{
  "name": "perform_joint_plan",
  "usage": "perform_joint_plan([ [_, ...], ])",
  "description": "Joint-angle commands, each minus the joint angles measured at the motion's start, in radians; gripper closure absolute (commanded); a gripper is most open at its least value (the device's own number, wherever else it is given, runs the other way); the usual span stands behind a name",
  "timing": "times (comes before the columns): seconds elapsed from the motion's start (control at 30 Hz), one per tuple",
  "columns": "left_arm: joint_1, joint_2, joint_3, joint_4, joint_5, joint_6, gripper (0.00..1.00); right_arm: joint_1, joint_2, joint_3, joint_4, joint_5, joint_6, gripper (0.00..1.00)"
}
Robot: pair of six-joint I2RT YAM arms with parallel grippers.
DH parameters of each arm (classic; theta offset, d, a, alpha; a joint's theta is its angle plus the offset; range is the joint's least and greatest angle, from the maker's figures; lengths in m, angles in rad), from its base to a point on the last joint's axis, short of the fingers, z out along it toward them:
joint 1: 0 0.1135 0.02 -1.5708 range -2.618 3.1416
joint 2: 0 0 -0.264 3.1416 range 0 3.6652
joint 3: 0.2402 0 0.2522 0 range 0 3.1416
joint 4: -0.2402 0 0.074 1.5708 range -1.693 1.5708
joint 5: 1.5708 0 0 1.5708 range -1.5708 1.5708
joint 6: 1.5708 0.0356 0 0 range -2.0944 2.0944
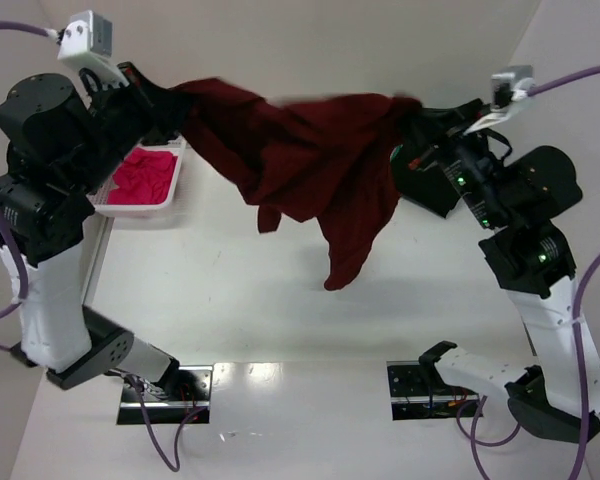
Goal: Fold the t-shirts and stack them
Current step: Flatten out the tshirt
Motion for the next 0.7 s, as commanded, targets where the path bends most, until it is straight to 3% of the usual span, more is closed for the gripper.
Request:
perform_joint_plan([
  [0.0,0.077,-0.076,-0.367,0.179,-0.299,0.093,0.87,-0.046,-0.079,-0.079,0.076,0.314,-0.006,1.00],
  [0.07,0.077,-0.085,-0.501,0.238,-0.276,0.070,0.83,-0.046,-0.051,-0.165,0.067,0.334,0.014,1.00],
  [0.13,0.077,-0.078,-0.696,0.289,-0.243,0.058,0.65,-0.053,-0.046,-0.252,0.083,0.346,0.063,1.00],
  [0.27,0.077,-0.044,-0.940,0.387,-0.237,0.008,0.54,-0.066,-0.036,-0.451,0.130,0.315,0.136,1.00],
  [0.4,0.077,0.019,-1.057,0.435,-0.238,-0.005,0.56,-0.071,0.006,-0.552,0.155,0.306,0.167,1.00],
  [0.53,0.094,0.111,-1.055,0.441,-0.257,-0.005,0.77,-0.099,0.071,-0.599,0.199,0.305,0.194,1.00],
  [0.57,0.100,0.129,-1.045,0.441,-0.245,-0.005,0.77,-0.111,0.088,-0.589,0.199,0.294,0.200,1.00],
  [0.6,0.106,0.158,-1.034,0.441,-0.218,-0.001,0.75,-0.116,0.106,-0.580,0.199,0.289,0.200,1.00],
  [0.67,0.114,0.201,-1.027,0.441,-0.167,0.004,0.47,-0.121,0.151,-0.559,0.199,0.283,0.189,1.00],
])
